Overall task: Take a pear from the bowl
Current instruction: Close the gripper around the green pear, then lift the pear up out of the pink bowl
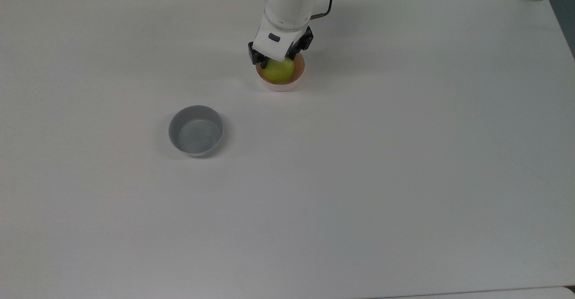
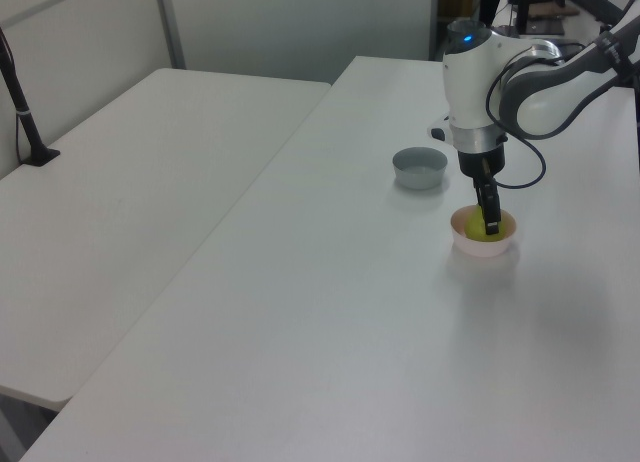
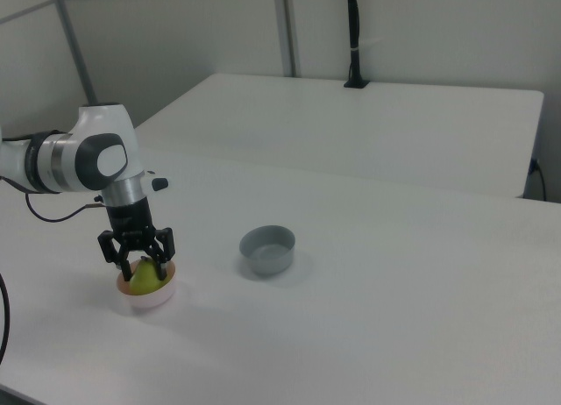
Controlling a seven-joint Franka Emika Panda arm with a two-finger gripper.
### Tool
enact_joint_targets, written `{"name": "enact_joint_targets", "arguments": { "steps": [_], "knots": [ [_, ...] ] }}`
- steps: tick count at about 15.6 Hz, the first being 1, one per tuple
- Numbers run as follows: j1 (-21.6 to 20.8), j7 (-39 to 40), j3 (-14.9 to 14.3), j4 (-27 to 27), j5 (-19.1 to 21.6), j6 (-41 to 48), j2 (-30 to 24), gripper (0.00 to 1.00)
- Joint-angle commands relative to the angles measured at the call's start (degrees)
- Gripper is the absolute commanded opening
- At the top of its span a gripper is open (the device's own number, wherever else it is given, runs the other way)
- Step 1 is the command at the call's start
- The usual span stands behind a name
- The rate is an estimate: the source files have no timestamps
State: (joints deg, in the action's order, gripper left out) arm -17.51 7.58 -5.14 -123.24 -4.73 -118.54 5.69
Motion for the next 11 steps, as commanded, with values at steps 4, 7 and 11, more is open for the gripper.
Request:
{"name": "enact_joint_targets", "arguments": {
  "steps": [4, 7, 11],
  "knots": [
    [-0.86, 0.16, 0.13, 1.59, 0.24, 6.03, -4.36, 0.48],
    [-0.86, 0.07, 0.22, 4.05, 0.77, 9.01, -5.24, 0.48],
    [-0.86, 0.07, 0.31, 9.57, 1.21, 15.33, -7.62, 0.48]
  ]
}}
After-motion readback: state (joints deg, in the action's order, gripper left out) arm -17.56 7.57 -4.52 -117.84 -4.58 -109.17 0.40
